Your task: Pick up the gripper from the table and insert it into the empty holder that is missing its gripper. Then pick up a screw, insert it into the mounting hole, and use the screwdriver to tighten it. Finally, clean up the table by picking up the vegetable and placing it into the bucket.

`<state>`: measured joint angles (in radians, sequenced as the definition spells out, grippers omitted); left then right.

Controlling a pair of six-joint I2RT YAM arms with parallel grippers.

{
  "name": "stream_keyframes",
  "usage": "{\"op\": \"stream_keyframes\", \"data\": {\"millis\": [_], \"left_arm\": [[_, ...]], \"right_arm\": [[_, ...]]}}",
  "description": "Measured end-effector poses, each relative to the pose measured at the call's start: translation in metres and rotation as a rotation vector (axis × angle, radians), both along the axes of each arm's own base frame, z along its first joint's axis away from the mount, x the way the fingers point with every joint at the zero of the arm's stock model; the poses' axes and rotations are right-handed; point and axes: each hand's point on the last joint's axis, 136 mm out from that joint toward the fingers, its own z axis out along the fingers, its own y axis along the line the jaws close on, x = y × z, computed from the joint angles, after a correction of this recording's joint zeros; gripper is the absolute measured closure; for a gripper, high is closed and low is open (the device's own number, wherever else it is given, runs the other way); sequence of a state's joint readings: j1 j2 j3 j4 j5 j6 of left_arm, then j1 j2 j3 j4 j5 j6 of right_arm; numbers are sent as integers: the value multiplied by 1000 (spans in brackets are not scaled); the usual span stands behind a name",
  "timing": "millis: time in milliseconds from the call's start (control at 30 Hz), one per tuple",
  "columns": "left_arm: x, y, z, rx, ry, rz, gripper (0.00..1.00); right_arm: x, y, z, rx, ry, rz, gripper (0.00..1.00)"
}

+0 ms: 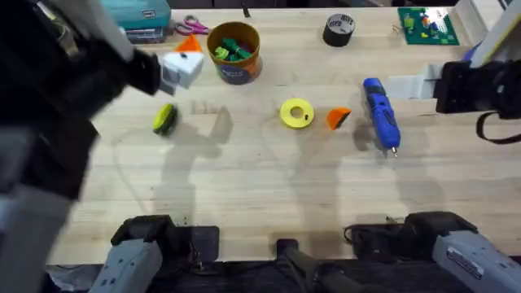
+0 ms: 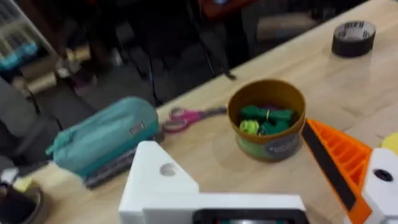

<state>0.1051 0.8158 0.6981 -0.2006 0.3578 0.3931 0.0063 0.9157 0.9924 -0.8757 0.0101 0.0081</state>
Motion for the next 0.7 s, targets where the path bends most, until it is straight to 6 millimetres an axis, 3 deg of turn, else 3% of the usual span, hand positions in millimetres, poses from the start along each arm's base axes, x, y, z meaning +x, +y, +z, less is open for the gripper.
{"op": "stream_keyframes", "data": {"millis": [367,533,700], "left_arm": [[-46,-20,-27,5,-370,-95,15],[-58,-24,-40,-63,-394,-105,15],[-65,-25,-31,-132,-418,-105,15]], "right_arm": [[0,0,0,0,0,0,3],[0,0,0,0,0,0,3],[0,0,0,0,0,0,4]]}}
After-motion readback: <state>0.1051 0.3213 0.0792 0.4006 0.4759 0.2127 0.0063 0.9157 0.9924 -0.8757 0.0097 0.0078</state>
